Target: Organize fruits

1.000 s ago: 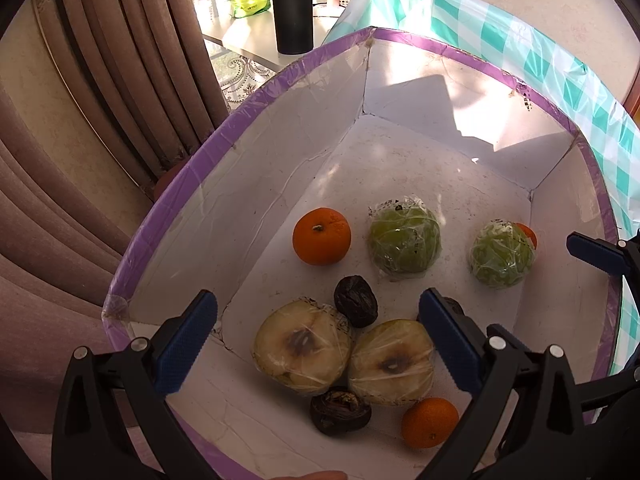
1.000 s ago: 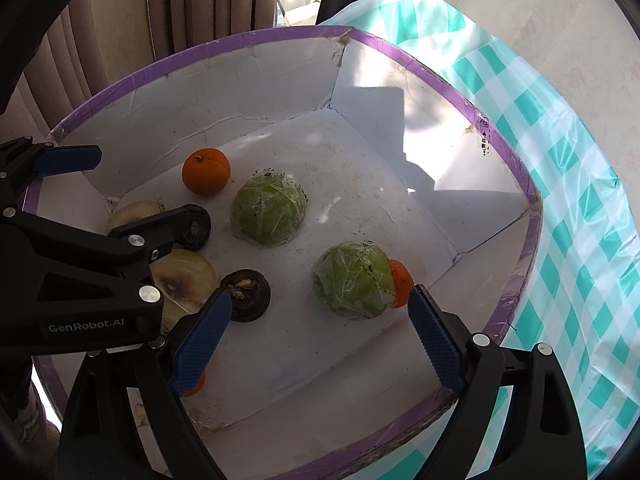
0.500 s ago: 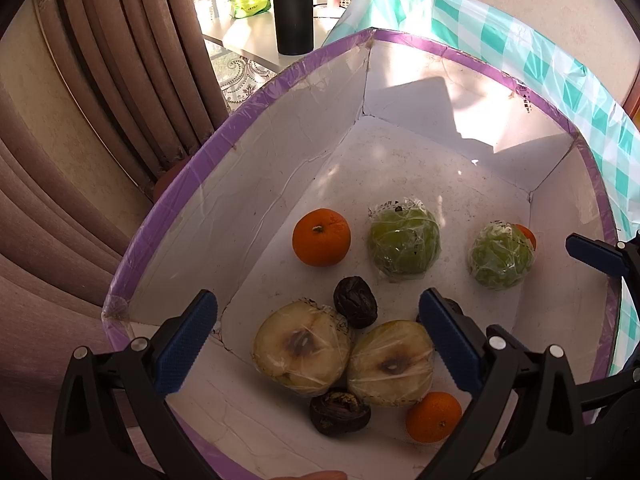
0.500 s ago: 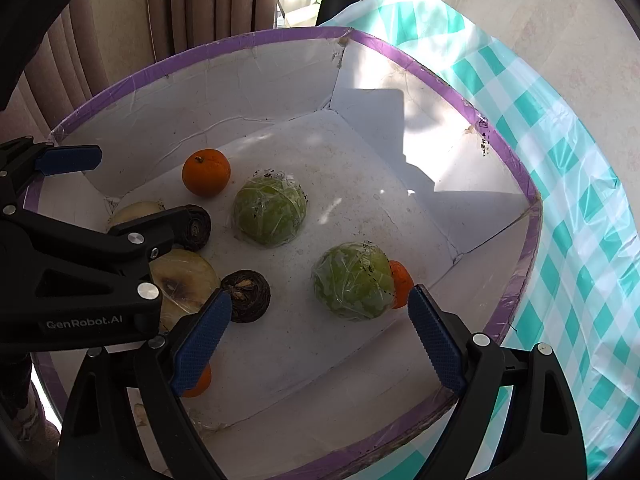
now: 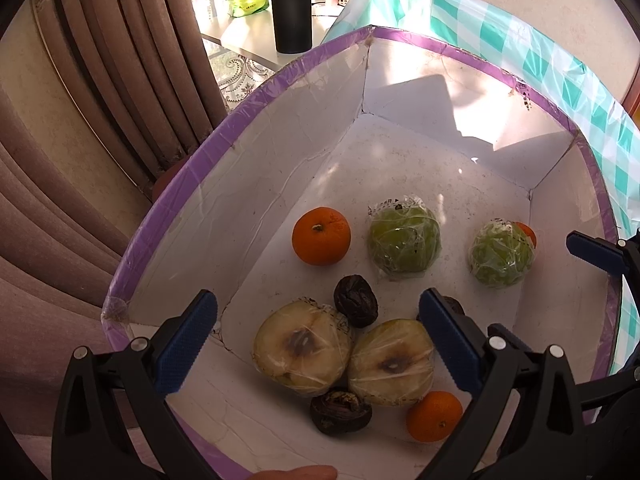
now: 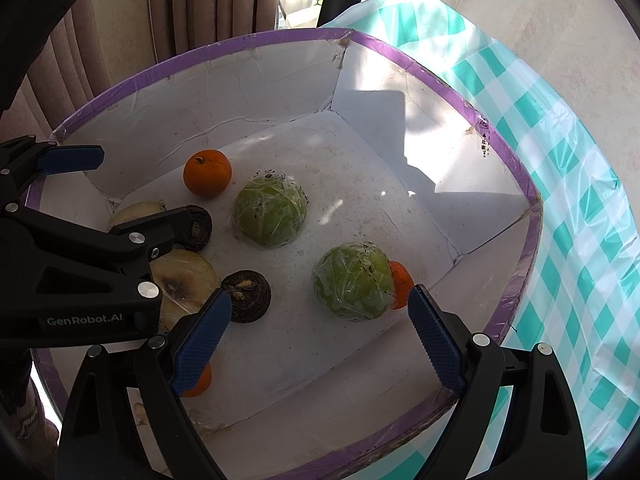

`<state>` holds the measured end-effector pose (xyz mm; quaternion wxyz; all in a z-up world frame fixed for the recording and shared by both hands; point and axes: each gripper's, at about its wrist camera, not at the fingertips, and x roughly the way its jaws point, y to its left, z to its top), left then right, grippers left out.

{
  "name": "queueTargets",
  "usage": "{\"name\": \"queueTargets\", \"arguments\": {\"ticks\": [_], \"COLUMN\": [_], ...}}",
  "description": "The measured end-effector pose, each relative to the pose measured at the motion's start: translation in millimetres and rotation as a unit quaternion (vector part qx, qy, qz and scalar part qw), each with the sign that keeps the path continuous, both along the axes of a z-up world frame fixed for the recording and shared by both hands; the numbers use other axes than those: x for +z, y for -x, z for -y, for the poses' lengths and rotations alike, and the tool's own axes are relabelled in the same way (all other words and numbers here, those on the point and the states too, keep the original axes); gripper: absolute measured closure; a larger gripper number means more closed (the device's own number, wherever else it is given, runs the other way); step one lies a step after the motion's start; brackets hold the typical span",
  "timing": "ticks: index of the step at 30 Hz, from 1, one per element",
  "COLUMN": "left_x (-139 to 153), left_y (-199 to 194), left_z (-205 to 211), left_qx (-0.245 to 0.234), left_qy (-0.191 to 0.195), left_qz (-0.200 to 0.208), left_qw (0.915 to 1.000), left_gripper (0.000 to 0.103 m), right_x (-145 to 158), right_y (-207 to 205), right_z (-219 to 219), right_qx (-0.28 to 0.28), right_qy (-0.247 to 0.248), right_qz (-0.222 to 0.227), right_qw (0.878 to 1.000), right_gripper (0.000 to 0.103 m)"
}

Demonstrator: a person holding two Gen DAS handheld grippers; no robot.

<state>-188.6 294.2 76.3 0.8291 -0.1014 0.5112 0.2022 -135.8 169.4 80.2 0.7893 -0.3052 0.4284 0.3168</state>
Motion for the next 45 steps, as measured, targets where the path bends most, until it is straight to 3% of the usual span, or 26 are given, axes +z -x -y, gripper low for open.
{"name": "queueTargets", "arguments": {"ticks": [24,27,34,39,41,43,45], "left_x": [-2.1,0.7,-0.5,-0.8,5.4,27.9,65.2], "left_y": [-2.4,1.9,-2.2,-3.9,-3.2,0.8,9.0], "left_z": [-3.0,-4.5,-3.6,3.1,7.6,20.1,44.4], "left_qx": [-0.02,-0.009,0.018,0.048,0.083,0.106,0.117], "left_qy": [0.005,-0.001,-0.025,-0.089,-0.136,-0.182,-0.22], "left_qz": [0.001,0.022,-0.006,-0.041,-0.057,-0.034,0.03], "left_qw": [0.9998,0.9997,0.9995,0.994,0.9857,0.9771,0.9679], "left_gripper": [0.002,0.002,0.002,0.002,0.002,0.002,0.002], "right_x": [2.5,1.9,-8.5,-4.0,3.5,23.3,47.3], "right_y": [0.1,-0.7,-3.8,-9.9,-9.4,-8.6,-8.3], "right_z": [-2.6,-3.8,-13.2,-14.1,-7.3,12.3,46.1], "right_qx": [0.002,0.004,0.012,0.016,0.019,0.013,-0.005], "right_qy": [-0.012,-0.018,-0.011,-0.038,-0.07,-0.125,-0.182], "right_qz": [0.004,0.004,0.029,0.025,0.016,0.027,0.068], "right_qw": [1.0,1.0,0.999,0.999,0.997,0.992,0.981], "right_gripper": [0.017,0.017,0.017,0.017,0.017,0.017,0.017]}}
